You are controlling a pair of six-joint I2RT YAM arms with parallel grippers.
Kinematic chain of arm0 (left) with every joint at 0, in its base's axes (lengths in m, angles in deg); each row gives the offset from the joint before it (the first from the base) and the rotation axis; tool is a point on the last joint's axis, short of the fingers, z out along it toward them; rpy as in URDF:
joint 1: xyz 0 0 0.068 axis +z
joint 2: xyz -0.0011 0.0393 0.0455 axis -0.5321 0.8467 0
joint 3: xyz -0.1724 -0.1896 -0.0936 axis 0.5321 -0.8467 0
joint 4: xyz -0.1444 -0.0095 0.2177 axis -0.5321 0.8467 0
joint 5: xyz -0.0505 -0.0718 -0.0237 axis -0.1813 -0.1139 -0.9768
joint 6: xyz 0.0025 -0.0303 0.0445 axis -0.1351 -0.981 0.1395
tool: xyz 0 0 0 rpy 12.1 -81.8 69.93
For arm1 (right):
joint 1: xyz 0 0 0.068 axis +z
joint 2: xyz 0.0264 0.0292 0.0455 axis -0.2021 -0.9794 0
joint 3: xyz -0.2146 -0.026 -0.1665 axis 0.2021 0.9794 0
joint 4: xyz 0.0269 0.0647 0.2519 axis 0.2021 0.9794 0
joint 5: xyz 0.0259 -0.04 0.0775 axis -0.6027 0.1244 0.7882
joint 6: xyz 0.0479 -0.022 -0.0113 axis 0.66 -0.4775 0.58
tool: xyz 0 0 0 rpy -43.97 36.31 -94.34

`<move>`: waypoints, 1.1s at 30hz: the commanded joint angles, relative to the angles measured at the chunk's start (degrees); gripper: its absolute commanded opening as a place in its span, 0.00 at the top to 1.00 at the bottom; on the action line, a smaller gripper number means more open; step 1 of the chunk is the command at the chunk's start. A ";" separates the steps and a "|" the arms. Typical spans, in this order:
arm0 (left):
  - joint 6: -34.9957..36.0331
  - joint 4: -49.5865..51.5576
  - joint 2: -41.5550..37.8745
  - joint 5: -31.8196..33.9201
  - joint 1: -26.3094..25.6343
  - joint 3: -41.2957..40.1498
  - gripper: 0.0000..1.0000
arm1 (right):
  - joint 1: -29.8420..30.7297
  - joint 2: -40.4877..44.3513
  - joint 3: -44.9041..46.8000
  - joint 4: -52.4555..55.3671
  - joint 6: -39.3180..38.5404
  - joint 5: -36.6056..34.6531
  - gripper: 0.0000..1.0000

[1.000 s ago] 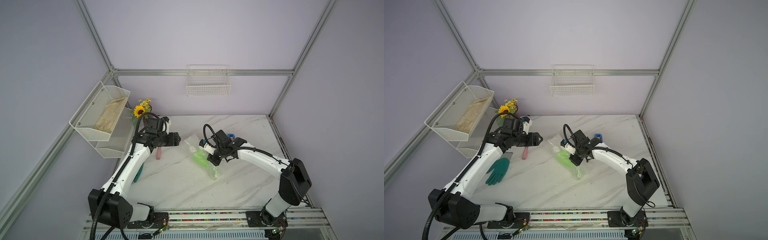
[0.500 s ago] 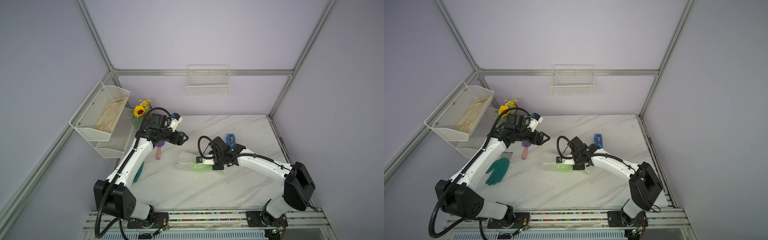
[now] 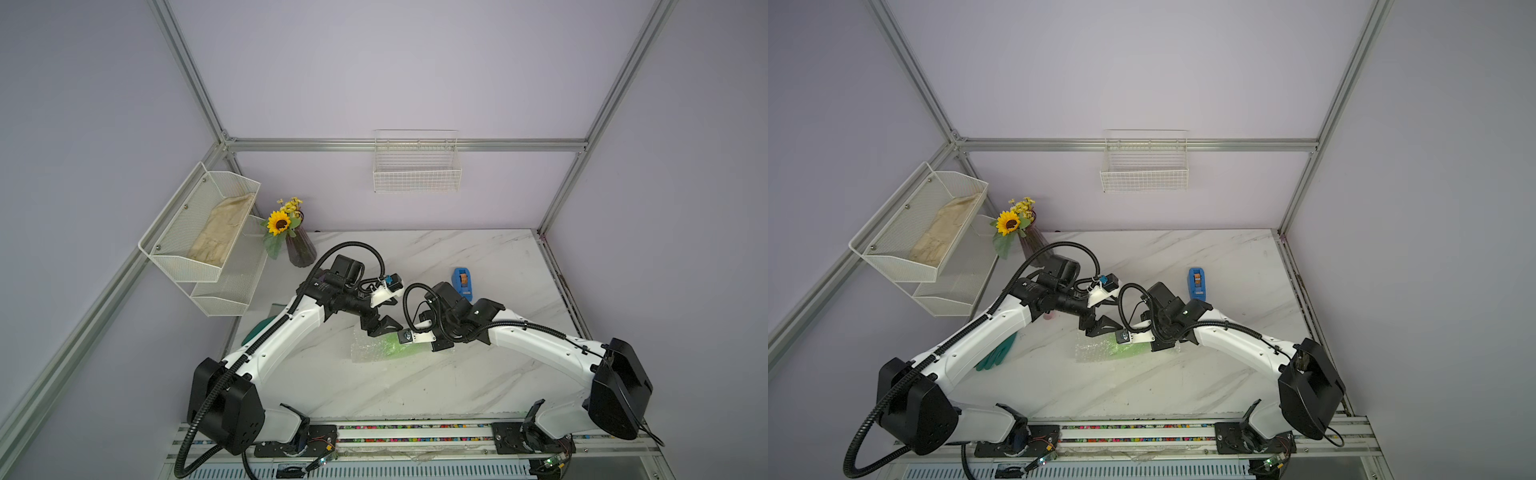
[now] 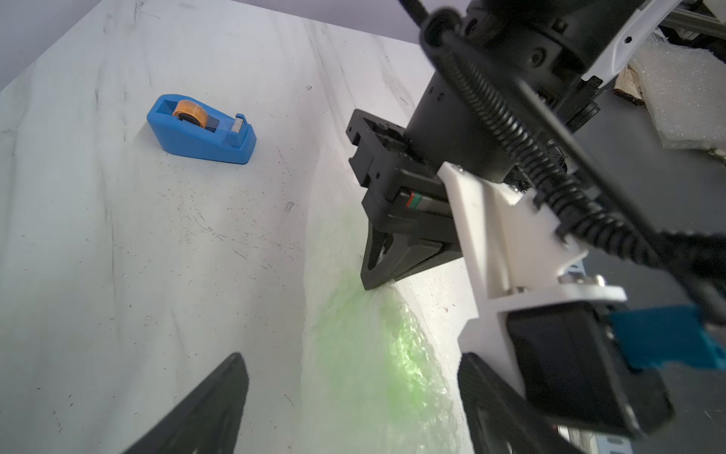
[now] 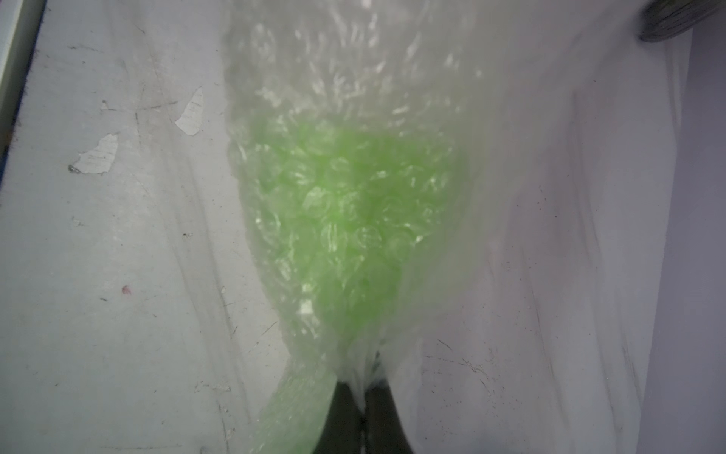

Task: Wrap wine glasses in bubble wrap
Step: Adjust the bubble wrap at the center of the board.

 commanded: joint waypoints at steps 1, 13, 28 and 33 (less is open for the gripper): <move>3.87 -1.69 -2.71 -4.70 -0.16 -4.93 0.16 | -1.48 2.12 0.76 -2.90 0.41 4.07 1.00; 6.23 -7.93 -11.63 -4.90 -0.90 -13.64 0.13 | -3.73 3.78 1.43 -2.92 2.18 9.78 1.00; 12.96 -9.90 -8.17 1.36 -4.25 -15.20 0.20 | -4.87 4.36 0.02 -2.26 5.22 17.00 1.00; 13.64 -10.03 -8.04 3.77 -4.82 -16.44 0.46 | -4.98 4.75 0.43 -2.39 4.90 17.62 1.00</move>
